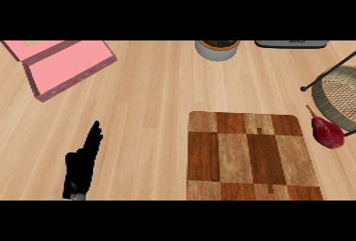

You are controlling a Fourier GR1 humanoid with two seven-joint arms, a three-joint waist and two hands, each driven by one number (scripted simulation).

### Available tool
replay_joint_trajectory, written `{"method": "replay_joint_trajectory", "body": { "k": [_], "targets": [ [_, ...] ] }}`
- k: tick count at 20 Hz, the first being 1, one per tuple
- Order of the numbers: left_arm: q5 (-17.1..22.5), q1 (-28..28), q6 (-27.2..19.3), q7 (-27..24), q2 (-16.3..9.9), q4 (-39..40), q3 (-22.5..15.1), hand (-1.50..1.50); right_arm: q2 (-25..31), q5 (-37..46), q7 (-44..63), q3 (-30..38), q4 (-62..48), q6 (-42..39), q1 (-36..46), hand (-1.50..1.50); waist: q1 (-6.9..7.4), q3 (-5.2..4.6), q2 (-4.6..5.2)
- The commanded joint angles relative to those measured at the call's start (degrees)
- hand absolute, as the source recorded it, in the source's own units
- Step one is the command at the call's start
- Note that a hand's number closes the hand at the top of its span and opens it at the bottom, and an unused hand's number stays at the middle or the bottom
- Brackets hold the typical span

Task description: Pick the bell pepper from the cutting board and place it in the tiered basket

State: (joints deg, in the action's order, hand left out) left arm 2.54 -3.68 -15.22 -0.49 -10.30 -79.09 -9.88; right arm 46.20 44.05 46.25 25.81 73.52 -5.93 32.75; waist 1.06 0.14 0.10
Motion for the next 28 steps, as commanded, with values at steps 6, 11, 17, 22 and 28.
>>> {"method": "replay_joint_trajectory", "body": {
  "k": [6,11,17,22,28],
  "targets": [
    [0.13,-1.80,2.76,-2.41,-0.71,1.77,2.04,0.00,-4.94,3.69,-3.84,-1.79,-14.67,12.17,1.94,1.50,-0.44,-0.13,0.01],
    [-0.78,1.89,0.61,2.20,1.36,1.42,1.26,0.00,-6.50,-2.82,-6.64,4.01,-21.31,16.44,8.69,1.50,-0.39,-0.08,0.10],
    [-2.55,-0.01,-0.50,4.09,1.68,-2.22,-0.41,0.00,-7.64,-11.44,-18.31,11.76,-27.89,23.98,9.85,-1.50,0.00,0.01,0.15],
    [-2.21,0.04,-0.27,4.76,1.80,-2.90,0.25,0.00,-8.17,-17.49,-24.57,15.75,-26.14,27.72,11.18,-1.50,-0.36,-0.05,0.00],
    [-2.22,-3.19,0.21,1.40,1.09,-1.61,1.36,0.00,-5.61,-14.98,-22.89,18.36,-17.63,37.82,5.06,-1.50,-1.59,-0.17,-0.36]
  ]
}}
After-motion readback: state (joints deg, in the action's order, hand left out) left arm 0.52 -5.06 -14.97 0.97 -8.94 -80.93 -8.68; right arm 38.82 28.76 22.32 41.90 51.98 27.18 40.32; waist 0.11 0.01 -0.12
